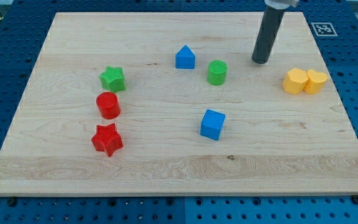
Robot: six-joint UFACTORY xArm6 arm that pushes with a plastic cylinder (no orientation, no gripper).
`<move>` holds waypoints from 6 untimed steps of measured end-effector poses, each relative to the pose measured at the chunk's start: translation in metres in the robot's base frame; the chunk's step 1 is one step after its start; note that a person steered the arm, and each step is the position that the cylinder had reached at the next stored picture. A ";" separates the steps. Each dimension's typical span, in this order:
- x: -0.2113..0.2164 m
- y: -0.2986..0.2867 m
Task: Slightly move the green circle towards down
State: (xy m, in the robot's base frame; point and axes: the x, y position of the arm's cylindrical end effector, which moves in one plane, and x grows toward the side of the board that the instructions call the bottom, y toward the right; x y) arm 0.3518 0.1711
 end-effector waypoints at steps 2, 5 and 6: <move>0.000 0.035; 0.013 0.037; 0.013 0.043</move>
State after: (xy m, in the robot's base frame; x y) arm 0.3646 0.2140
